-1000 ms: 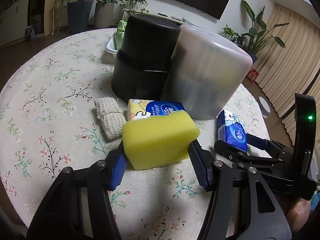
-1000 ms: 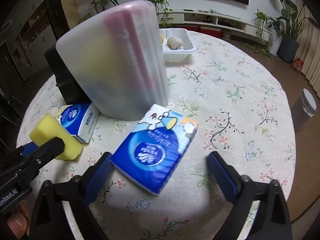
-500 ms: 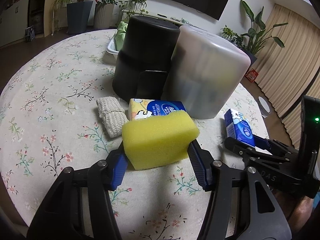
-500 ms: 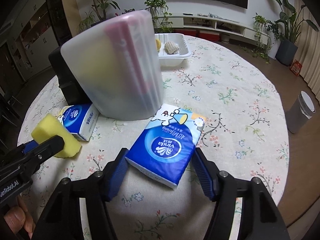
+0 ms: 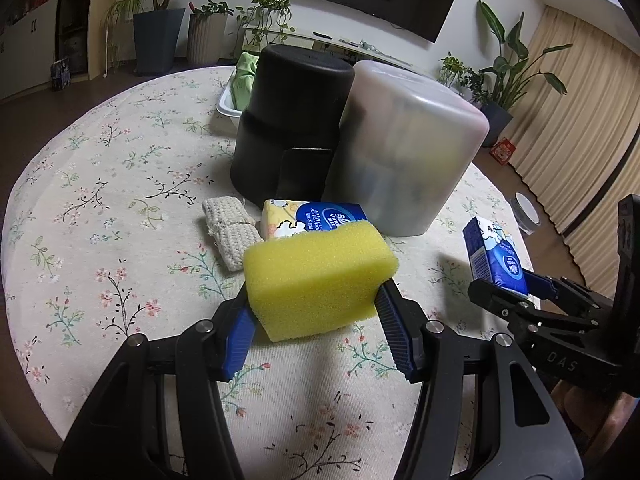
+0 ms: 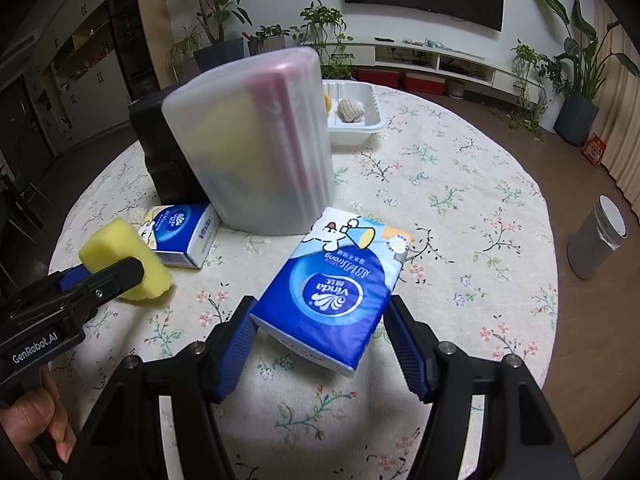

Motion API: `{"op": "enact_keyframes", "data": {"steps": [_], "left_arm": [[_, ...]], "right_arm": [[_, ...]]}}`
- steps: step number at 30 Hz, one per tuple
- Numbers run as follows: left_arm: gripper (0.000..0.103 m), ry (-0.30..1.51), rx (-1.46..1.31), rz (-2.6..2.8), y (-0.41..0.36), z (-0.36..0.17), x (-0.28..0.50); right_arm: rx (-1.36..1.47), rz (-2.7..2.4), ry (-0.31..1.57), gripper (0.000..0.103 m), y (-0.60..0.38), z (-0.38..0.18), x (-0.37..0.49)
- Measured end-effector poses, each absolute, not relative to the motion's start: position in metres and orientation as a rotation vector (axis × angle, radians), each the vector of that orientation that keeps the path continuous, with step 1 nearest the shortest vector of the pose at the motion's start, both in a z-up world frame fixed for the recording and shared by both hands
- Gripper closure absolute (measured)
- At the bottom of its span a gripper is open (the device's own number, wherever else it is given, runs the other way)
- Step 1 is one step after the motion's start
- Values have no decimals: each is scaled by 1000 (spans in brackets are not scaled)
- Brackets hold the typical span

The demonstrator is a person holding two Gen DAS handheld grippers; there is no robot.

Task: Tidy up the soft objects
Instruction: 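Lift the sponge and tissue pack and carry both over the white tray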

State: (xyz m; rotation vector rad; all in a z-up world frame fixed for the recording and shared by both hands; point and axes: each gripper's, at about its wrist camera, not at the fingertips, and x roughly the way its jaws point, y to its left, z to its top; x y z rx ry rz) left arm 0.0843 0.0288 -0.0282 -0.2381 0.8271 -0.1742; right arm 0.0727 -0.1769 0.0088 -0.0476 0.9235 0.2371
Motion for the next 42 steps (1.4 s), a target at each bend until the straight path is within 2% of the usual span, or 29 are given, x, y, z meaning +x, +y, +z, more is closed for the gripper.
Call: {"op": "enact_keyframes", "data": {"steps": [10,20,30,36,42], "left_arm": [[49,809,-249,-183,47,-9,78],[49,725,-200,-125,105,54,108],[49,708,-89,-106,138,103,208],[49,760,-31,-187,128,94,281],[49,816,33,-242,97,74,333]], "right_arm": [[-61,232,905,36,-191,30,68],[-86,194,841,36,-229,77,107],[-147,193,806,36,-247,118,203],[-187,277,834,36,-225,120,283],[-257,356,906,36,-182,98,352]]}}
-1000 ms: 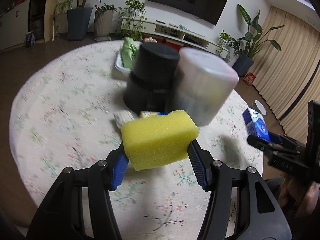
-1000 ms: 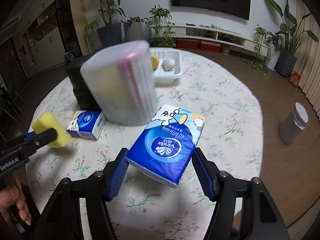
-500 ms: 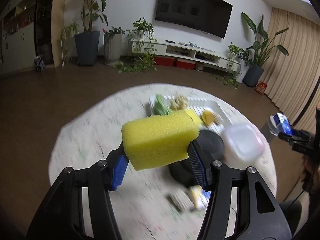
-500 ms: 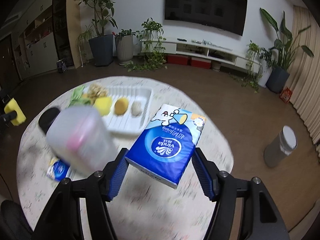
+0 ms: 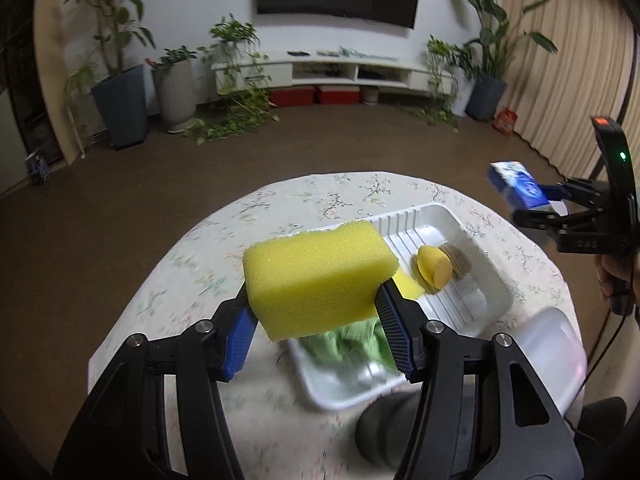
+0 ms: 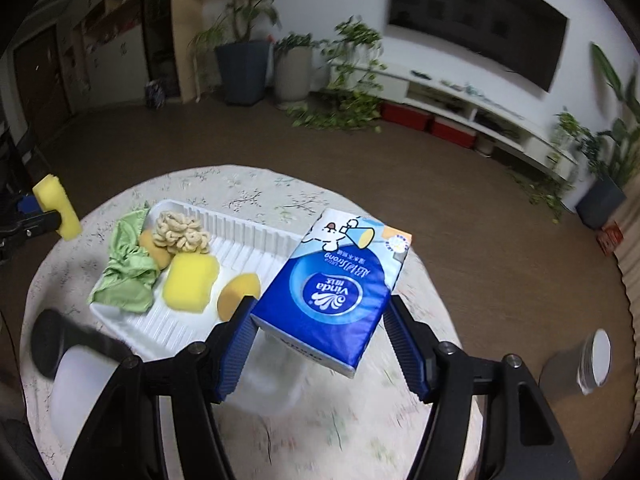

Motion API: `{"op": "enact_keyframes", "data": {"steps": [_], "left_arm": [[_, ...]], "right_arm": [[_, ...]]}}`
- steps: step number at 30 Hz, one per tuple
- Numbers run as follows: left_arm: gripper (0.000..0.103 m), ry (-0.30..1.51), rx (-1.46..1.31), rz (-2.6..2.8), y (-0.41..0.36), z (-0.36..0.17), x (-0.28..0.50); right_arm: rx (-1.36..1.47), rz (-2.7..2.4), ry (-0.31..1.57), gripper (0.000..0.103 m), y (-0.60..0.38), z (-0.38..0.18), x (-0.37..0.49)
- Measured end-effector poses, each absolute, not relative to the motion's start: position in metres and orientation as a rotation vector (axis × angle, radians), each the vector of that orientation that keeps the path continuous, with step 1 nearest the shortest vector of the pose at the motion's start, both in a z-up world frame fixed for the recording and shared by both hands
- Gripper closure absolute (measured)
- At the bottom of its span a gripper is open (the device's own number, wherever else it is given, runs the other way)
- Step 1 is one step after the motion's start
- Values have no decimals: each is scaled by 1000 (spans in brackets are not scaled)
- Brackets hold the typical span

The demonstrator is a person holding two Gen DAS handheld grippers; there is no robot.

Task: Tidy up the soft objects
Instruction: 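Lift the sponge and tissue pack and carry both over the white tray, then lower the sponge and tissue pack into the tray and open both tools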

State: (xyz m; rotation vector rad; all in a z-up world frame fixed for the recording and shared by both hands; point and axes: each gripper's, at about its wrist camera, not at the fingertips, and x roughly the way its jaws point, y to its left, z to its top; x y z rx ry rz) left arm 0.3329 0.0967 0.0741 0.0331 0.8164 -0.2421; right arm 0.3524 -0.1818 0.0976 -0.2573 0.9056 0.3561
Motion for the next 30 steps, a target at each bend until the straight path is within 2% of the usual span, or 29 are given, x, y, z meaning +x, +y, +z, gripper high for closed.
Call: {"op": "enact_keyframes", "data": {"steps": [8,21,27,30], "left_arm": [[48,901,77,-298,72,43,378],[47,982,126,-342,57,12,390],[41,996,125,-337,53,10,393],[35,1007,123,-329,54,8,393]], "right_arm": [[-314,450,988,36,-135,62,392],[-323,499,1106,45,-124,20,410],[-285,510,1117,45,-129,20,407],[-279,513,1116,45,-131,20,403]]}}
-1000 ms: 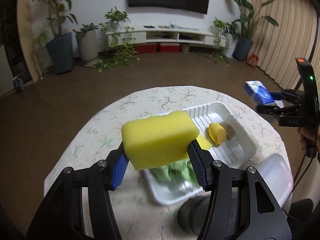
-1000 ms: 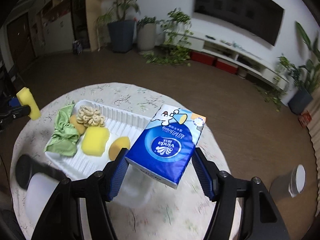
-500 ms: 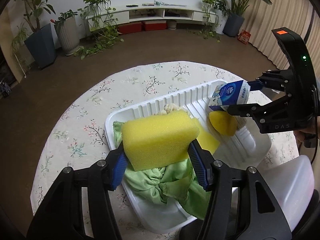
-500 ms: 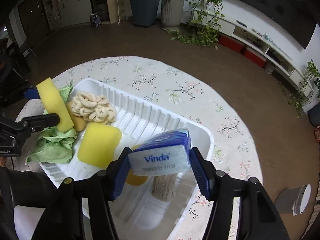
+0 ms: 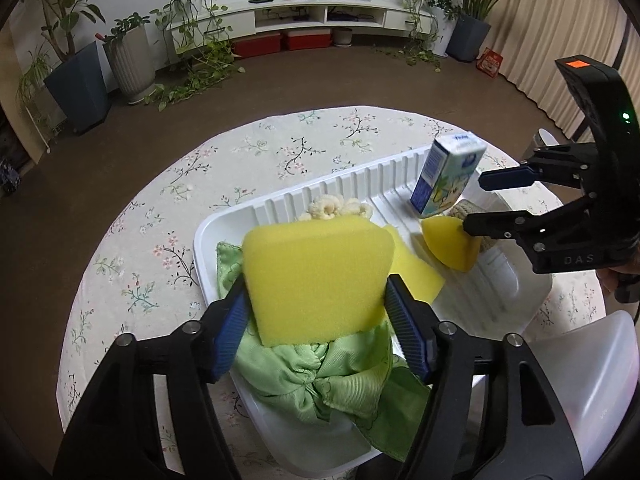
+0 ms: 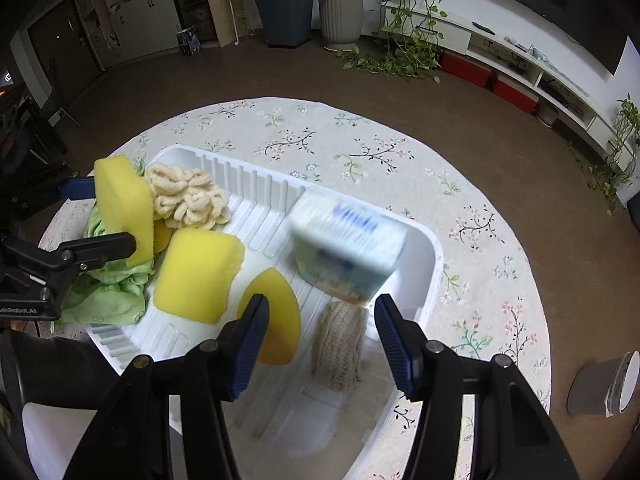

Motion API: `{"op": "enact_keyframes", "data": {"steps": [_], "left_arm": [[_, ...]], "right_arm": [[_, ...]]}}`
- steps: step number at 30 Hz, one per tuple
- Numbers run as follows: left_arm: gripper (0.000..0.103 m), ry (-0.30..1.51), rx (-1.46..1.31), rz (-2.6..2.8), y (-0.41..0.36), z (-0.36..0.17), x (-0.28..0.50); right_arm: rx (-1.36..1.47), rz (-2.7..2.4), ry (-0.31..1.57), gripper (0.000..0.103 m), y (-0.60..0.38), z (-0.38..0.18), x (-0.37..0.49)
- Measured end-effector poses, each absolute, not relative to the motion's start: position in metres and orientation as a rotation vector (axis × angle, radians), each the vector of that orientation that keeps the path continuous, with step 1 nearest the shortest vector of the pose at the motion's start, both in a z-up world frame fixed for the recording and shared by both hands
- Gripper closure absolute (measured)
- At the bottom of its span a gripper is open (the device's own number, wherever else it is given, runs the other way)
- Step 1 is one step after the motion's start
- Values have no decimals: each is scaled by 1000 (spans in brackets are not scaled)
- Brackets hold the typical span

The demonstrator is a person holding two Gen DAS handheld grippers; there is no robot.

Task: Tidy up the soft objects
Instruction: 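Lower the sponge and tissue pack into the tray and open both tools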

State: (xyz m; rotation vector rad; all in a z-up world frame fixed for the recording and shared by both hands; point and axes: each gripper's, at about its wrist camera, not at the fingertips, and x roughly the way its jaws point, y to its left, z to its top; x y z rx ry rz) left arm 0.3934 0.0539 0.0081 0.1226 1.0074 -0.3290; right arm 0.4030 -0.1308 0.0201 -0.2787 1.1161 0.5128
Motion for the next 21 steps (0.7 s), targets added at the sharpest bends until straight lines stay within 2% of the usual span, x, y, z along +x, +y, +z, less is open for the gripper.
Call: {"op": "enact_keyframes", "data": {"steps": [8,17,21], "left_arm": [[13,1013,138,-352,49,8,388],[2,966,94,-330,61,28,375],[0,946,71,-311,71,34,364]], "right_arm": [[-263,511,1117,40,-136,21,398],[-187,493,1048,24,-159,48,390],[-165,479,1033,13,-170,57,385]]}}
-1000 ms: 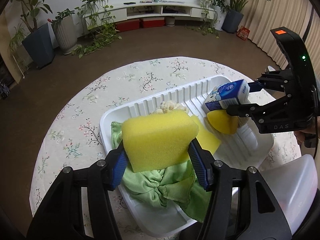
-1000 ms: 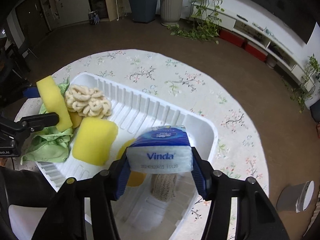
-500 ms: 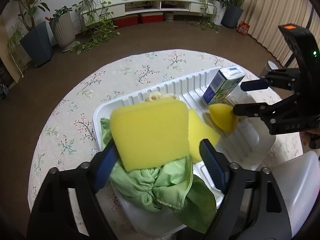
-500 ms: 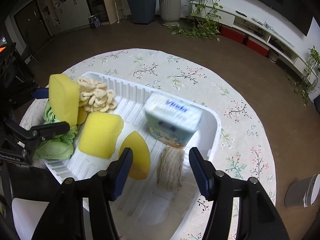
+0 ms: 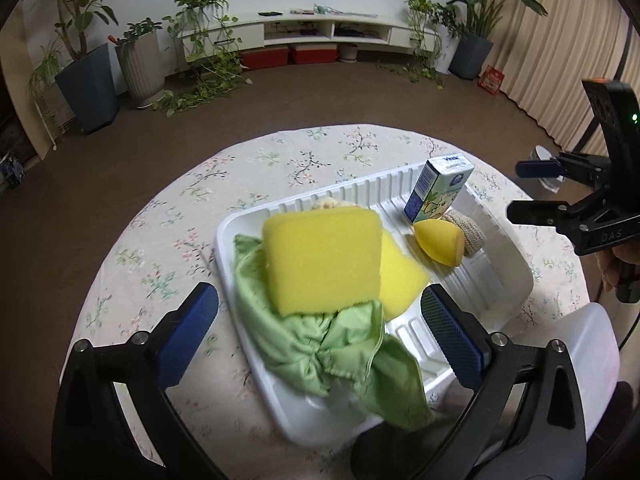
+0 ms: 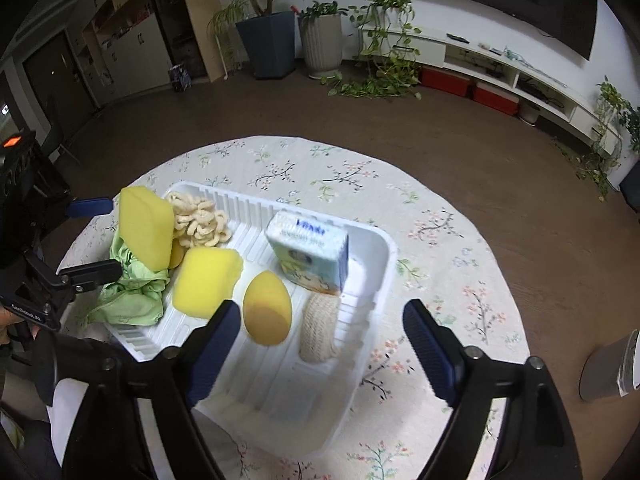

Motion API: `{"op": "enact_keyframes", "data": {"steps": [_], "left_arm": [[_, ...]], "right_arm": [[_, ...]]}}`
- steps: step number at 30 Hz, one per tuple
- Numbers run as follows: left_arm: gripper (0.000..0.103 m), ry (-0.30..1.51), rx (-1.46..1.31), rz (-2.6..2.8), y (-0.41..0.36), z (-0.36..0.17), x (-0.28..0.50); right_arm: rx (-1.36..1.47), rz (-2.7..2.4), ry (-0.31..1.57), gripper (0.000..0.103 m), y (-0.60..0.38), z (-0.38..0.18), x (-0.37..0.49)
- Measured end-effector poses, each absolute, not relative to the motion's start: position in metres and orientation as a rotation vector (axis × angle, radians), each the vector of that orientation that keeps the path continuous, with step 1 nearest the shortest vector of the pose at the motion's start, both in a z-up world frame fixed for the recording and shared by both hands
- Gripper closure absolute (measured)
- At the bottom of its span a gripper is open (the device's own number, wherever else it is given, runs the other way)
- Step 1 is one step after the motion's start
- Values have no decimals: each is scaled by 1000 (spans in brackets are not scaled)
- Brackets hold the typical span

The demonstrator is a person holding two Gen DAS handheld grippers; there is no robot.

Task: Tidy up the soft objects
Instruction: 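Lower the sponge and tissue pack into the tray and open both tools, then withdraw both open tools from the tray back toward the remaining items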

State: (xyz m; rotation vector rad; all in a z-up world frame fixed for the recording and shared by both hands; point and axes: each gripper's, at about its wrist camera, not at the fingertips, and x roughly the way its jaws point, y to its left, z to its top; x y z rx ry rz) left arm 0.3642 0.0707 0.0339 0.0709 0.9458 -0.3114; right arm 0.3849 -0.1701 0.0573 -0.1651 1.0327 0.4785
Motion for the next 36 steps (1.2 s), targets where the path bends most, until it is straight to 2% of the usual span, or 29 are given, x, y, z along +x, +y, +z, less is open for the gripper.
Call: {"op": "enact_keyframes", "data": {"steps": [3,16,22,27,36], "left_arm": [[0,914,39,-294,80,42,354],[0,833,-22,-245,96,66,302],[0,770,-84,-186,115,74,256],[0,747,-103,-140,123,64,204],[0,808,-154,-126,120,20,132]], "right_arm": [[-143,468,1022,0,-181,61,377],[-72,416,960,0,-220,86,334],[-42,417,889,0,-234,103,285],[10,437,847,0,-238,104,232],[32,465,847,0,-210,77,135]]}}
